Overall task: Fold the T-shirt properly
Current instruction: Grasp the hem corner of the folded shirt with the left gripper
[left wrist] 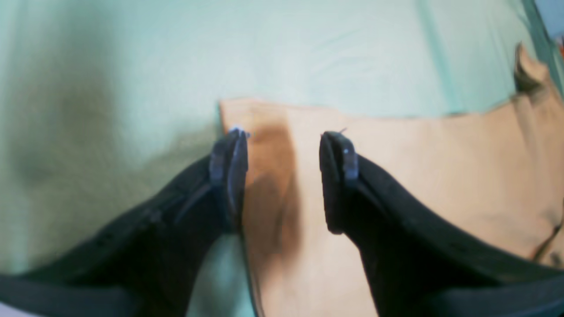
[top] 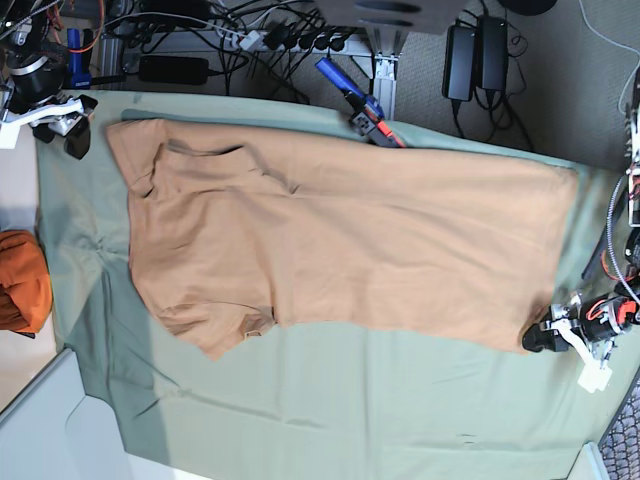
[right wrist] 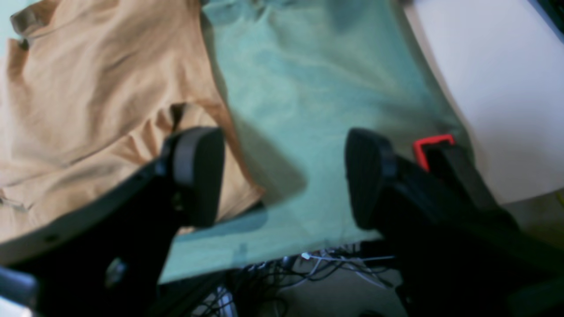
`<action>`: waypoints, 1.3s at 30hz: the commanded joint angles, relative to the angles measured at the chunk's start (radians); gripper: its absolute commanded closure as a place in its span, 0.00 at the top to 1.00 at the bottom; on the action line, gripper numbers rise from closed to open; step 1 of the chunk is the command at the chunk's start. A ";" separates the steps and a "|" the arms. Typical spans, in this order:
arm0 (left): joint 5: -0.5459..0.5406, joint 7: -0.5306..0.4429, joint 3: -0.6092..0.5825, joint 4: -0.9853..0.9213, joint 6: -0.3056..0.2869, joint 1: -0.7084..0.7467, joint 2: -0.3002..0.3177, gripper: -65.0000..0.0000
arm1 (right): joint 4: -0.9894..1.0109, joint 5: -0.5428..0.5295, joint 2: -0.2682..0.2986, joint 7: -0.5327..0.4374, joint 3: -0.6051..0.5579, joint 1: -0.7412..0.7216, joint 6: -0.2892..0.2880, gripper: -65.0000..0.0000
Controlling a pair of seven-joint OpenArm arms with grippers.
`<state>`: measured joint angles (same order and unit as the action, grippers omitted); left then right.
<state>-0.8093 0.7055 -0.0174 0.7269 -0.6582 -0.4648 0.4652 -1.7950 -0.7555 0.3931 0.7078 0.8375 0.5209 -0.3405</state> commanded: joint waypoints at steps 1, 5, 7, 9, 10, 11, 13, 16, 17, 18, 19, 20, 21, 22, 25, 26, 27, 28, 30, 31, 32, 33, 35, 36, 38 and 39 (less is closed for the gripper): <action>-0.008 -0.027 0.005 -0.007 -0.007 -0.035 0.012 0.46 | -0.015 -0.012 0.019 -0.023 0.010 0.003 -0.090 0.66; -0.001 -0.024 0.005 -0.021 -0.007 -0.036 0.011 0.46 | -0.015 -0.016 0.019 -0.023 0.010 0.003 -0.090 0.66; -0.001 -0.012 0.005 -0.021 -0.007 -0.036 0.011 0.46 | -0.015 -0.023 0.019 -0.023 0.010 0.003 -0.090 0.66; 0.002 -0.018 0.005 -0.021 -0.007 -0.036 0.012 0.46 | -0.015 -0.023 0.019 -0.023 0.010 0.003 -0.090 0.66; 0.013 -0.029 0.005 -0.021 -0.007 -0.037 0.012 0.46 | -0.015 -0.023 0.019 -0.023 0.010 0.003 -0.090 0.66; 0.027 -0.036 0.005 -0.021 -0.007 -0.037 0.012 0.46 | -0.015 -0.024 0.019 -0.023 0.010 0.003 -0.090 0.66; 0.044 -0.037 0.005 -0.021 -0.007 -0.039 0.012 0.46 | -0.015 -0.024 0.019 -0.023 0.010 0.003 -0.090 0.66; 0.048 -0.037 0.005 -0.021 -0.007 -0.039 0.012 0.46 | -0.015 -0.031 0.019 -0.023 0.010 0.003 -0.090 0.66; 0.049 -0.037 0.005 -0.021 -0.007 -0.039 0.012 0.46 | -0.015 -0.031 0.019 -0.023 0.010 0.003 -0.090 0.66; 0.048 -0.035 0.005 -0.021 -0.006 -0.039 0.011 0.46 | -0.015 -0.031 0.019 -0.023 0.010 0.003 -0.090 0.66; 0.043 -0.024 0.005 -0.021 -0.006 -0.039 0.011 0.46 | -0.015 -0.031 0.019 -0.023 0.010 0.003 -0.090 0.66; 0.035 -0.008 0.005 -0.021 -0.007 -0.039 0.009 0.46 | -0.015 -0.031 0.019 -0.023 0.010 0.003 -0.090 0.66; 0.021 0.013 0.005 -0.021 -0.008 -0.039 0.007 0.46 | -0.015 -0.031 0.019 -0.023 0.010 0.003 -0.090 0.66; 0.000 0.035 0.005 -0.021 -0.008 -0.039 0.002 0.46 | -0.015 -0.031 0.019 -0.023 0.010 0.003 -0.090 0.66; -0.045 0.066 0.005 -0.021 -0.040 -0.039 -0.021 0.46 | -0.015 -0.031 0.019 -0.023 0.010 0.003 -0.090 0.66; -0.047 0.066 0.005 -0.021 -0.040 -0.039 -0.031 0.46 | -0.015 -0.031 0.019 -0.023 0.010 0.003 -0.090 0.66; -0.047 0.066 0.005 -0.021 -0.040 -0.039 -0.040 0.46 | -0.015 -0.031 0.019 -0.023 0.010 0.003 -0.090 0.66; -0.047 0.066 0.005 -0.021 -0.040 -0.039 -0.048 0.46 | -0.015 -0.031 0.019 -0.023 0.010 0.003 -0.090 0.66; -0.047 0.064 0.005 -0.020 -0.040 -0.039 -0.058 0.46 | -0.015 -0.031 0.019 -0.023 0.010 0.003 -0.090 0.66; -0.047 0.061 0.005 -0.017 -0.040 -0.039 -0.058 0.46 | -0.015 -0.031 0.019 -0.023 0.010 0.003 -0.090 0.66; -0.047 0.060 0.005 -0.016 -0.040 -0.039 -0.058 0.46 | -0.015 -0.031 0.019 -0.023 0.010 0.003 -0.090 0.66; -0.047 0.058 0.005 -0.015 -0.040 -0.039 -0.057 0.43 | -0.015 -0.031 0.019 -0.023 0.010 0.003 -0.090 0.66; -0.051 0.058 0.005 -0.014 -0.040 -0.039 -0.055 0.29 | -0.015 -0.031 0.019 -0.023 0.010 0.003 -0.090 0.66; -0.055 0.058 0.005 -0.014 -0.040 -0.039 -0.054 0.19 | -0.015 -0.031 0.019 -0.023 0.010 0.003 -0.090 0.66; -0.056 0.062 0.005 -0.014 -0.040 -0.039 -0.055 0.01 | -0.015 -0.038 0.019 -0.023 0.010 0.000 -0.090 0.66; -0.065 0.066 0.005 -0.014 -0.040 -0.039 -0.055 0.00 | -0.018 -0.038 0.020 -0.023 0.010 0.000 -0.090 0.66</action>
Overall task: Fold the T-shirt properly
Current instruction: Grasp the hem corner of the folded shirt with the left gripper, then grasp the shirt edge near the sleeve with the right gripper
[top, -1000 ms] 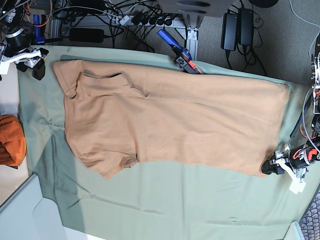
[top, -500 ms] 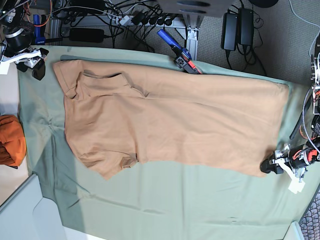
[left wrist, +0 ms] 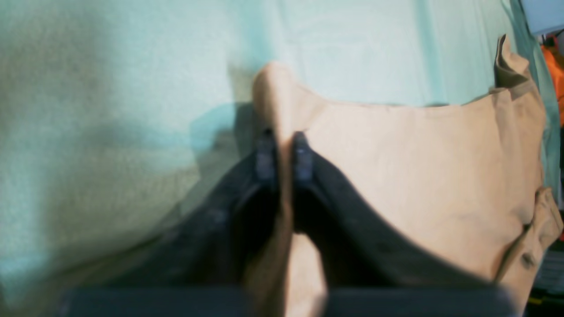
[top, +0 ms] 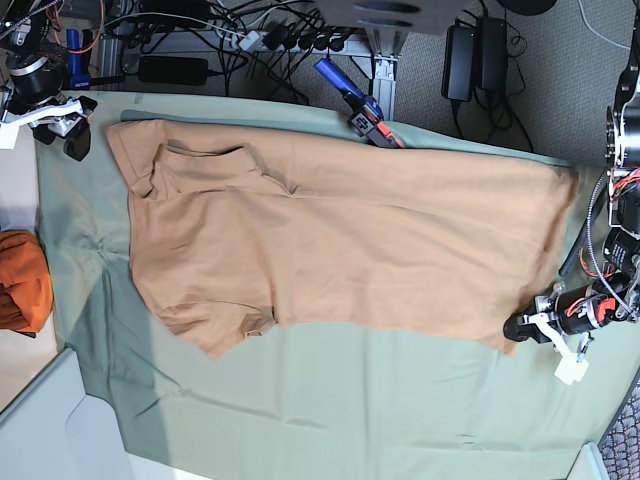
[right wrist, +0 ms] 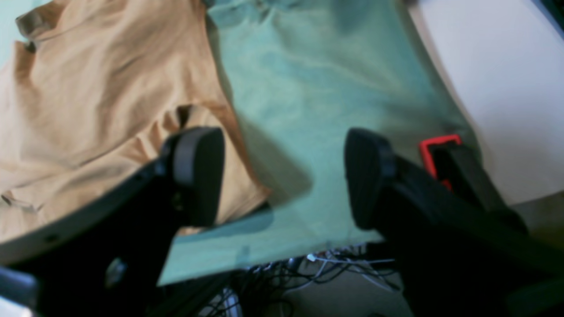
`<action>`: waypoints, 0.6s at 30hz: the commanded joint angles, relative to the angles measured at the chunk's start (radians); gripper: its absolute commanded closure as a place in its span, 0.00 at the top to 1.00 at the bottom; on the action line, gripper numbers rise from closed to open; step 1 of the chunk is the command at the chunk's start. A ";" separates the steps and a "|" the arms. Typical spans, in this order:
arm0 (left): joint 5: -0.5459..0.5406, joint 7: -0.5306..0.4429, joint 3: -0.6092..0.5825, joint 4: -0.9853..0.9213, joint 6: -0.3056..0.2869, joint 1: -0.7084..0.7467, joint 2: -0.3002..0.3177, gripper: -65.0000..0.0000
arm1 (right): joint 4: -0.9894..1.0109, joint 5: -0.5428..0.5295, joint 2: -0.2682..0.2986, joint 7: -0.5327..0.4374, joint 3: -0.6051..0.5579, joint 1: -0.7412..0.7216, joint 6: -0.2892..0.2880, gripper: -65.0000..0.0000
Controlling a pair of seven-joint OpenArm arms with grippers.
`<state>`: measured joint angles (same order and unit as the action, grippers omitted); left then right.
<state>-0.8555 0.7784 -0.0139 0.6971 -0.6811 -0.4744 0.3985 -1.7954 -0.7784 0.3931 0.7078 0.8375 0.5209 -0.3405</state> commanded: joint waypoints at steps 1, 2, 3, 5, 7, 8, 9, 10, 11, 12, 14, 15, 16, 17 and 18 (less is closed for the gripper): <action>-0.035 0.005 0.002 0.015 -0.017 -0.029 0.013 0.00 | -0.023 -0.015 0.020 -0.022 0.010 -0.004 -0.090 0.66; -0.056 0.023 0.002 0.015 -0.017 -0.030 0.012 0.00 | -0.029 -0.015 0.020 -0.018 0.011 -0.015 -0.090 0.66; -0.080 0.043 0.002 0.017 -0.017 -0.030 0.012 0.00 | -0.037 -0.015 0.020 -0.018 0.012 -0.026 -0.090 0.66; -0.106 0.071 0.002 0.027 -0.017 -0.029 0.012 0.00 | -0.058 -0.013 0.021 -0.019 0.013 -0.056 -0.090 0.66; -0.106 0.095 0.002 0.042 -0.017 -0.029 0.011 0.00 | -0.074 -0.005 0.025 -0.019 0.012 -0.095 -0.090 0.66; -0.107 0.098 0.002 0.049 -0.017 -0.029 0.012 0.00 | -0.075 -0.002 0.028 -0.021 0.012 -0.117 -0.090 0.66; -0.106 0.098 0.002 0.057 -0.017 -0.029 0.012 0.00 | -0.074 0.005 0.031 -0.024 0.012 -0.142 -0.090 0.66; -0.106 0.099 0.002 0.066 -0.017 -0.029 0.013 0.00 | -0.074 0.015 0.034 -0.029 0.011 -0.166 -0.090 0.66; -0.106 0.102 0.002 0.074 -0.017 -0.029 0.012 0.00 | -0.071 0.026 0.037 -0.035 0.008 -0.191 -0.090 0.66; -0.106 0.106 0.002 0.081 -0.017 -0.029 0.012 0.00 | -0.064 0.039 0.040 -0.041 0.002 -0.215 -0.090 0.66; -0.106 0.111 0.002 0.086 -0.017 -0.029 0.012 0.00 | -0.038 0.060 0.052 -0.058 -0.022 -0.263 -0.089 0.66; -0.106 0.113 0.002 0.086 -0.017 -0.029 0.012 0.00 | -0.015 0.070 0.061 -0.064 -0.042 -0.291 -0.082 0.66; -0.106 0.114 0.002 0.086 -0.017 -0.029 0.012 0.00 | 0.017 0.084 0.073 -0.073 -0.067 -0.322 -0.071 0.66; -0.106 0.116 0.002 0.085 -0.017 -0.028 0.012 0.00 | 0.058 0.101 0.084 -0.084 -0.097 -0.357 -0.058 0.66; -0.106 0.116 0.002 0.086 -0.017 -0.027 0.012 0.00 | 0.107 0.114 0.097 -0.091 -0.129 -0.397 -0.047 0.66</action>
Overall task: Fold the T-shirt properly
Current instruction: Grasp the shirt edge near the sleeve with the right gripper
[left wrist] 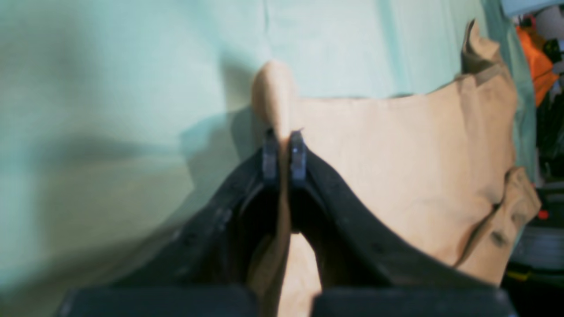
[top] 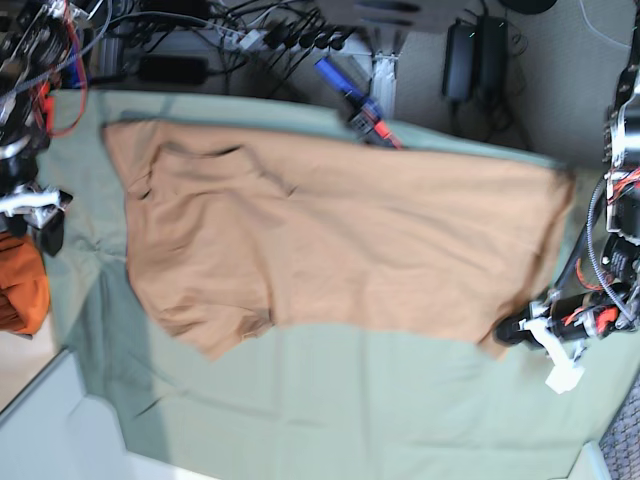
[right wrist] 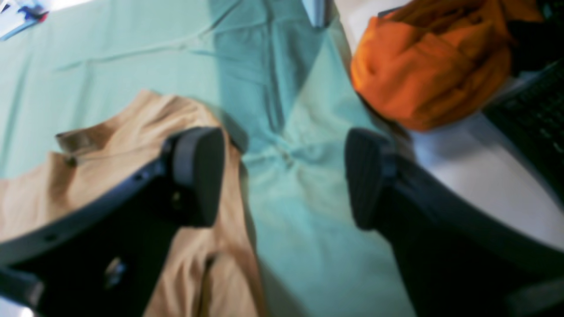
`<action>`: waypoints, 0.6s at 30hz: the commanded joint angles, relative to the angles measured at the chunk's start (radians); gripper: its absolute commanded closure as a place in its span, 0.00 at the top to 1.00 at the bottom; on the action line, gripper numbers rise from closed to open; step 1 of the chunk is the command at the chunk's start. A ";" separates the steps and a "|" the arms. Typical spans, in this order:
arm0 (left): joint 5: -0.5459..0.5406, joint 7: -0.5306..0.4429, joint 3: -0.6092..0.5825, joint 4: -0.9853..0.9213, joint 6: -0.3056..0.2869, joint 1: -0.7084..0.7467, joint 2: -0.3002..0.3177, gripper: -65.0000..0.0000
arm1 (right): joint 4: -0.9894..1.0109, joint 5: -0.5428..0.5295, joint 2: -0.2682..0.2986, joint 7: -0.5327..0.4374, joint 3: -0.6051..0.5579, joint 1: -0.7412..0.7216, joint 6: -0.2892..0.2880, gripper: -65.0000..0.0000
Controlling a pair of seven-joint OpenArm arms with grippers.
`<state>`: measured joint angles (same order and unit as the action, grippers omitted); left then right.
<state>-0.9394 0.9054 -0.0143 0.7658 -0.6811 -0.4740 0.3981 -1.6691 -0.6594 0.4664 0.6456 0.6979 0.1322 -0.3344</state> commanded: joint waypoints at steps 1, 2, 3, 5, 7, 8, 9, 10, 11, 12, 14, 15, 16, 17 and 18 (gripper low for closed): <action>-0.022 -0.010 0.002 0.017 -0.017 -0.027 0.013 0.00 | 0.037 0.007 0.036 -0.038 -0.025 -0.055 -0.045 0.66; -0.021 -0.009 0.002 0.017 -0.017 -0.026 0.013 0.00 | 0.099 0.017 0.047 -0.045 -0.060 -0.107 -0.043 0.66; -0.021 -0.006 0.002 0.017 -0.017 -0.026 0.015 0.00 | 0.167 0.020 0.055 -0.048 -0.096 -0.165 -0.043 0.66; -0.021 -0.005 0.002 0.017 -0.017 -0.024 0.018 0.00 | 0.309 0.038 0.060 -0.048 -0.161 -0.287 -0.043 0.66; -0.021 0.001 0.002 0.017 -0.017 -0.021 0.021 0.00 | 0.459 0.051 0.059 -0.048 -0.223 -0.403 -0.044 0.66; -0.021 0.004 0.002 0.017 -0.017 -0.019 0.021 0.00 | 0.532 0.050 0.058 -0.048 -0.255 -0.455 -0.046 0.66; -0.021 0.004 0.002 0.017 -0.017 -0.019 0.020 0.00 | 0.600 0.051 0.055 -0.048 -0.287 -0.502 -0.057 0.66; -0.022 0.004 0.002 0.017 -0.017 -0.018 0.020 0.00 | 0.662 0.051 0.051 -0.050 -0.320 -0.544 -0.069 0.66; -0.022 0.004 0.002 0.017 -0.017 -0.019 0.020 0.00 | 0.715 0.051 0.048 -0.051 -0.355 -0.579 -0.074 0.66; -0.022 0.004 0.002 0.017 -0.017 -0.019 0.020 0.00 | 0.761 0.055 0.043 -0.056 -0.391 -0.608 -0.075 0.66; -0.022 0.002 0.002 0.017 -0.017 -0.019 0.020 0.00 | 0.827 0.088 0.030 -0.080 -0.457 -0.650 -0.077 0.66; -0.022 0.000 0.002 0.017 -0.017 -0.019 0.020 0.00 | 0.848 0.104 0.021 -0.088 -0.485 -0.661 -0.077 0.66; -0.023 0.000 0.002 0.017 -0.017 -0.019 0.020 0.00 | 0.860 0.114 0.012 -0.089 -0.509 -0.670 -0.078 0.66; -0.023 -0.001 0.002 0.017 -0.017 -0.019 0.020 0.00 | 0.866 0.122 0.003 -0.089 -0.533 -0.674 -0.084 0.66; -0.022 -0.004 0.002 0.017 -0.017 -0.019 0.020 0.00 | 0.866 0.129 -0.006 -0.089 -0.553 -0.675 -0.092 0.66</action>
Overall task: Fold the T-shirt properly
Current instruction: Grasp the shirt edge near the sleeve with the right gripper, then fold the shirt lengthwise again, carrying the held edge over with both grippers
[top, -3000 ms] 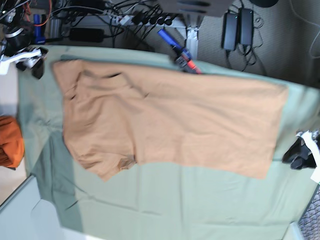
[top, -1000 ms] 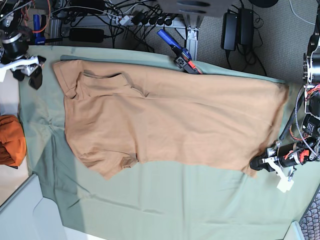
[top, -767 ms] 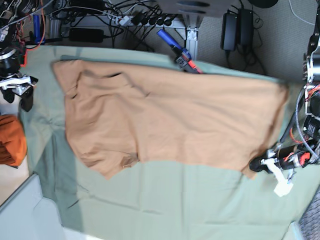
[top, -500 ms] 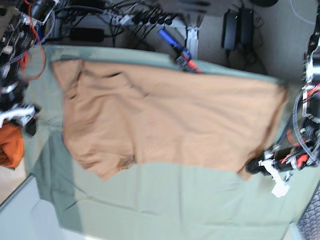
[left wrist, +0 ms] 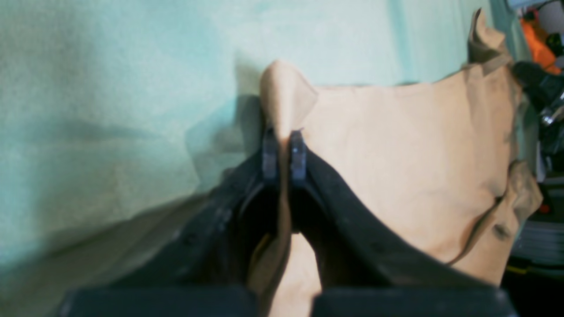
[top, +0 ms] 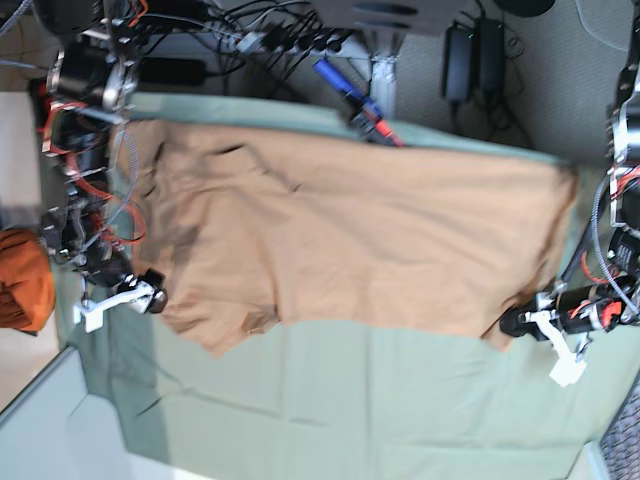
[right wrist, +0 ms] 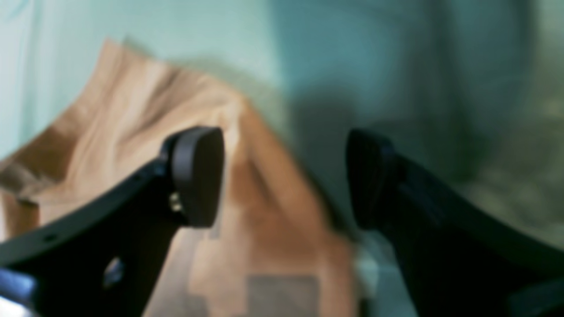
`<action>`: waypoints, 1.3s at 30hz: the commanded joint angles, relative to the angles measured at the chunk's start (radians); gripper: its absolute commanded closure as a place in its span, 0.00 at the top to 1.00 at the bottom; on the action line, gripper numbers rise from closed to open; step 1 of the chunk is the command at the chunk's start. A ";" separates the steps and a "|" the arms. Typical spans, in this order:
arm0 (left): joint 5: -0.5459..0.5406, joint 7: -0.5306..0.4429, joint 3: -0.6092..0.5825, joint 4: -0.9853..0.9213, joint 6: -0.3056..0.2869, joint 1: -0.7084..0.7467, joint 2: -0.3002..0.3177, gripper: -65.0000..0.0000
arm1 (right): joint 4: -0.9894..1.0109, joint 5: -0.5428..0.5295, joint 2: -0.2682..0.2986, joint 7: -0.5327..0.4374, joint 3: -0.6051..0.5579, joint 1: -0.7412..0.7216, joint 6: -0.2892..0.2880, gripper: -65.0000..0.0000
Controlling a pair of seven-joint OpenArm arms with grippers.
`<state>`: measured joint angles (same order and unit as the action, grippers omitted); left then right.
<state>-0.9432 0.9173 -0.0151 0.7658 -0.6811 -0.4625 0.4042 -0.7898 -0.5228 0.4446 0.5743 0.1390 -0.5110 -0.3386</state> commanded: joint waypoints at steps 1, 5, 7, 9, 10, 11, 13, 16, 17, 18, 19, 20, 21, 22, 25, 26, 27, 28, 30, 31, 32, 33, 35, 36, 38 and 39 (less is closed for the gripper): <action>-0.019 -0.020 0.003 0.017 -0.017 -0.031 0.014 0.00 | -0.016 -0.008 0.006 -0.018 -0.014 -0.032 -0.092 0.66; -0.018 -0.023 0.003 0.017 -0.017 -0.030 0.014 0.00 | -0.030 -0.007 -0.031 -0.017 -0.055 -0.031 -0.093 0.66; -0.018 -0.023 0.003 0.017 -0.017 -0.030 0.014 0.00 | -0.039 -0.007 -0.046 -0.017 -0.055 -0.031 -0.093 0.66; -0.018 -0.024 0.003 0.017 -0.017 -0.031 0.014 0.00 | -0.047 -0.006 -0.057 -0.016 -0.055 -0.031 -0.093 0.65; -0.018 -0.024 0.003 0.017 -0.017 -0.031 0.014 0.00 | -0.050 0.003 -0.061 -0.013 -0.055 -0.031 -0.093 0.65; -0.018 -0.024 0.003 0.017 -0.017 -0.031 0.014 0.00 | -0.051 0.016 -0.064 -0.011 -0.055 -0.031 -0.093 0.65; -0.018 -0.027 0.003 0.017 -0.017 -0.031 0.014 0.00 | -0.052 0.032 -0.064 -0.010 -0.055 -0.031 -0.093 0.65; -0.019 -0.027 0.003 0.017 -0.017 -0.031 0.014 0.00 | -0.052 0.057 -0.058 -0.011 -0.055 -0.031 -0.092 0.56; -0.019 -0.027 0.003 0.017 -0.017 -0.031 0.014 0.00 | -0.053 0.063 -0.056 -0.015 -0.055 -0.031 -0.093 0.48; -0.019 -0.027 0.003 0.017 -0.017 -0.031 0.014 0.00 | -0.054 0.076 -0.054 -0.024 -0.055 -0.031 -0.092 0.39; -0.019 -0.027 0.003 0.017 -0.017 -0.032 0.015 0.00 | -0.054 0.090 -0.051 -0.042 -0.055 -0.031 -0.092 0.28; -0.018 -0.027 0.003 0.017 -0.017 -0.034 0.016 0.00 | -0.054 0.104 -0.049 -0.066 -0.055 -0.031 -0.092 0.17; -0.021 -0.027 0.003 0.017 -0.017 -0.034 0.018 0.00 | -0.054 0.113 -0.046 -0.093 -0.055 -0.029 -0.092 0.07; -0.026 -0.027 0.003 0.017 -0.017 -0.036 0.021 0.00 | -0.054 0.120 -0.042 -0.117 -0.055 -0.029 -0.092 0.00; -0.046 -0.027 0.003 0.017 -0.017 -0.036 0.035 0.00 | -0.057 0.123 -0.029 -0.118 -0.054 -0.029 -0.092 0.00; -0.052 -0.026 0.003 0.017 -0.017 -0.036 0.042 0.00 | -0.058 0.122 -0.024 -0.118 -0.054 -0.029 -0.093 0.00; -0.056 -0.025 0.003 0.017 -0.017 -0.036 0.048 0.00 | -0.058 0.122 -0.020 -0.117 -0.054 -0.029 -0.093 0.00; -0.064 -0.020 0.003 0.018 -0.017 -0.036 0.056 0.00 | -0.060 0.122 -0.015 -0.113 -0.054 -0.029 -0.093 0.00; -0.100 0.018 0.003 0.020 -0.017 -0.036 0.068 0.00 | -0.072 0.122 -0.006 -0.097 -0.054 -0.026 -0.094 0.00; -0.126 0.047 0.003 0.021 -0.017 -0.035 0.072 0.00 | -0.082 0.116 0.000 -0.089 -0.054 -0.023 -0.096 0.00; -0.153 0.074 0.003 0.021 -0.017 -0.034 0.076 0.00 | -0.096 0.104 0.005 -0.072 -0.054 -0.016 -0.097 0.00; -0.182 0.097 0.003 0.023 -0.017 -0.032 0.080 0.00 | -0.119 0.087 0.013 -0.056 -0.054 -0.005 -0.097 0.00; -0.226 0.128 0.003 0.031 -0.017 -0.021 0.091 0.00 | -0.187 0.066 0.027 -0.035 -0.054 0.038 -0.097 0.00; -0.238 0.135 0.003 0.043 -0.017 -0.013 0.097 0.00 | -0.230 0.066 0.035 -0.029 -0.054 0.066 -0.097 0.00; -0.243 0.135 0.003 0.078 -0.017 0.013 0.113 0.00 | -0.315 0.066 0.053 -0.010 -0.054 0.126 -0.096 0.00; -0.243 0.135 0.003 0.101 -0.017 0.029 0.124 0.00 | -0.354 0.066 0.062 -0.003 -0.054 0.156 -0.096 0.00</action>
<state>-1.1687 1.0634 -0.0185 0.8532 -0.6815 -0.4065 0.5060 -1.1305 -0.4458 0.4850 0.5892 0.0795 -0.3279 -0.3458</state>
